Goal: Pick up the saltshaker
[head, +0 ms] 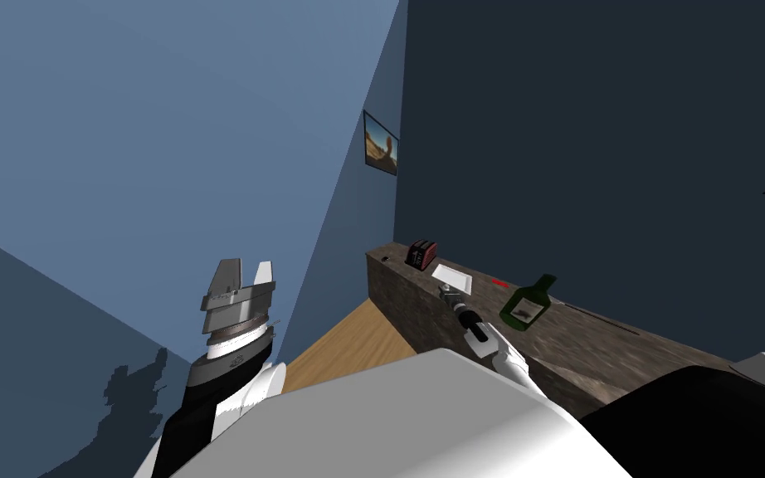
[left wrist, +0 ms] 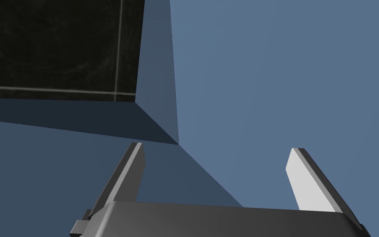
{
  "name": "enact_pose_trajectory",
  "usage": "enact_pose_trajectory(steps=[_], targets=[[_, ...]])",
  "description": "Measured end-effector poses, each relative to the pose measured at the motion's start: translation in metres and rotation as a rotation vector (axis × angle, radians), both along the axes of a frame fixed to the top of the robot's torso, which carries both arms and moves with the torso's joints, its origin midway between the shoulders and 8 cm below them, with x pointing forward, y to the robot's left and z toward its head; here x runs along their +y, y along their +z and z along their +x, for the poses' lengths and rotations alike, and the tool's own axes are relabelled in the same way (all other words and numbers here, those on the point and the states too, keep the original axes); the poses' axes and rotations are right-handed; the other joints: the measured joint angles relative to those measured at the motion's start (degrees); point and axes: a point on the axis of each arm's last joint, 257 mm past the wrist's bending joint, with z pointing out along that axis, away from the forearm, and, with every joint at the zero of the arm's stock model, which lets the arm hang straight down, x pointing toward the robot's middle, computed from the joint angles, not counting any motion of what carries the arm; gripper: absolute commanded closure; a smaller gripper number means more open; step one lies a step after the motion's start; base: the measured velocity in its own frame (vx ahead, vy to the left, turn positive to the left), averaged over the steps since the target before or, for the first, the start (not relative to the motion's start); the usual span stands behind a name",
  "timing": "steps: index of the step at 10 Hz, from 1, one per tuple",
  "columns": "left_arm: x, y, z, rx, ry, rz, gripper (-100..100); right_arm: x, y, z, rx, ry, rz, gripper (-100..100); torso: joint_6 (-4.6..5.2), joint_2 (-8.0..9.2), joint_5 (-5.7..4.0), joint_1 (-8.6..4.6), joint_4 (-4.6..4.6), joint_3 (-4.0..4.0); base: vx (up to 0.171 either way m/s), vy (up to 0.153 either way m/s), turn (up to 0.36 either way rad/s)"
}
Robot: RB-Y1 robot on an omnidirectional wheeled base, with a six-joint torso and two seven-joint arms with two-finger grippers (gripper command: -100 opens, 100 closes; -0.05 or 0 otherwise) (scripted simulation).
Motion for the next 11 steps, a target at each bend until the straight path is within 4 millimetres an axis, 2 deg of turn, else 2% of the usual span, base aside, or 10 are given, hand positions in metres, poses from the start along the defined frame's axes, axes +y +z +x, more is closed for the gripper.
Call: enact_pose_trajectory(steps=[3,5,7,8,10,11], targets=[[0.000,0.000,0.000,0.000,0.000,0.000,0,0.019,-0.006,-0.015,0.014,-0.005,0.003,100,0.11,0.01,-0.05,-0.12,-0.04,-0.02,0.030,-0.049,-0.039],[0.000,0.000,0.000,0.000,0.000,0.000,0,0.024,0.004,-0.015,-0.002,-0.004,-0.003,100,0.05,0.00,-0.01,-0.04,-0.01,-0.01,0.030,-0.034,-0.021],[0.000,0.000,0.000,0.000,0.000,0.000,0,0.032,0.001,-0.026,0.009,-0.012,-0.004,100,0.10,0.01,-0.02,-0.10,-0.02,-0.01,0.018,-0.030,-0.021],[0.000,0.000,0.000,0.000,0.000,0.000,0,0.035,0.010,-0.023,-0.006,-0.010,-0.009,100,0.05,0.05,0.02,-0.02,0.01,0.03,0.028,-0.045,-0.031],[0.000,0.000,0.000,0.000,0.000,0.000,0,0.041,0.015,-0.032,-0.008,-0.020,-0.013,100,0.10,0.04,0.01,-0.10,0.01,0.02,0.018,-0.032,-0.021],[0.000,0.000,0.000,0.000,0.000,0.000,0,0.041,0.017,-0.032,-0.011,-0.021,-0.014,0,0.08,0.06,-0.02,-0.04,-0.01,0.02,0.000,0.000,0.000]])
